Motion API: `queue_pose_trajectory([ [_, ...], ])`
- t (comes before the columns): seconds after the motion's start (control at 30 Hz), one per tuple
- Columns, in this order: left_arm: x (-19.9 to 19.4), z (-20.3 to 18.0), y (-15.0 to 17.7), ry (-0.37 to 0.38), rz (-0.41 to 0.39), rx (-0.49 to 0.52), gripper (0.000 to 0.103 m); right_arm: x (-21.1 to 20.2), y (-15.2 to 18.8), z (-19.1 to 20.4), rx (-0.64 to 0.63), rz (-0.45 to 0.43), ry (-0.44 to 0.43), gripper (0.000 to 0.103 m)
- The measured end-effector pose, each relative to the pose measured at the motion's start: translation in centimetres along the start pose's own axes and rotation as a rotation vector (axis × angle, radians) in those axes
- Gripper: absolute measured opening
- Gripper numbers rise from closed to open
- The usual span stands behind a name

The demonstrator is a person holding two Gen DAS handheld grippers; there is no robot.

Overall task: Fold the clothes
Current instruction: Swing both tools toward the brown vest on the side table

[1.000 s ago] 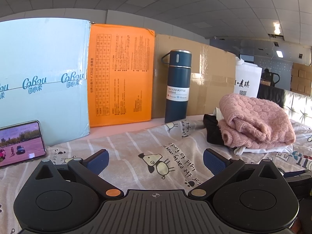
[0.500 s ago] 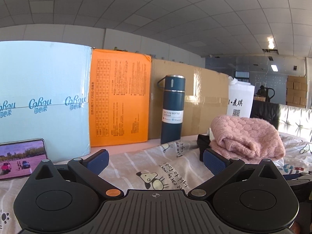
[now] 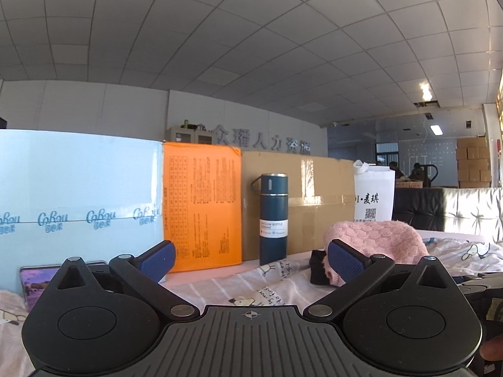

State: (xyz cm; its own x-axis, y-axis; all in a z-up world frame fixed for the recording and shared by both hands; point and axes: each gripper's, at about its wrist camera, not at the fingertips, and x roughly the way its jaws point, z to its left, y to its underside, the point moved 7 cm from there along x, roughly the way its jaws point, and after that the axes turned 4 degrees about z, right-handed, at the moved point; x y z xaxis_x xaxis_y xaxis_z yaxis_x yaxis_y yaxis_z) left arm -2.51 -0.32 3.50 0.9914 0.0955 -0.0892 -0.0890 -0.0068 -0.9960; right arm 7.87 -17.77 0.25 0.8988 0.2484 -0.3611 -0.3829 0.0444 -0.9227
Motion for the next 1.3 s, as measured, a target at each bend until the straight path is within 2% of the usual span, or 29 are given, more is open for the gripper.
queue_pose_trajectory([
  [0.17, -3.4, 2.9, -0.9, -0.086, -0.029, -0.03, 0.103, -2.6, 0.5, 2.9, -0.029, -0.043, -0.147, 0.103],
  [0.27, -5.3, 4.6, -1.3, -0.139, -0.046, -0.041, 0.103, -3.7, 0.8, 4.8, -0.043, -0.038, -0.234, 0.103],
  [0.47, -9.1, 7.6, -2.0, -0.219, -0.083, -0.02, 0.103, -5.8, 1.5, 8.3, -0.063, -0.044, -0.34, 0.103],
  [0.57, -10.8, 9.9, -2.4, -0.286, -0.109, -0.017, 0.103, -6.9, 2.1, 10.5, -0.089, -0.046, -0.403, 0.103],
  [0.8, -14.7, 17.8, -3.4, -0.443, -0.11, -0.061, 0.103, -9.1, 4.0, 16.4, -0.19, -0.019, -0.554, 0.103],
  [1.07, -19.9, 27.1, -5.4, -0.625, -0.143, -0.116, 0.103, -12.2, 5.8, 24.7, -0.356, -0.045, -0.745, 0.103],
  [1.2, -22.4, 31.7, -4.2, -0.731, -0.112, -0.141, 0.103, -13.3, 6.6, 28.7, -0.438, -0.064, -0.818, 0.103],
  [1.3, -24.1, 34.8, -2.1, -0.732, -0.066, -0.243, 0.103, -13.7, 7.5, 31.6, -0.487, -0.065, -0.856, 0.103],
])
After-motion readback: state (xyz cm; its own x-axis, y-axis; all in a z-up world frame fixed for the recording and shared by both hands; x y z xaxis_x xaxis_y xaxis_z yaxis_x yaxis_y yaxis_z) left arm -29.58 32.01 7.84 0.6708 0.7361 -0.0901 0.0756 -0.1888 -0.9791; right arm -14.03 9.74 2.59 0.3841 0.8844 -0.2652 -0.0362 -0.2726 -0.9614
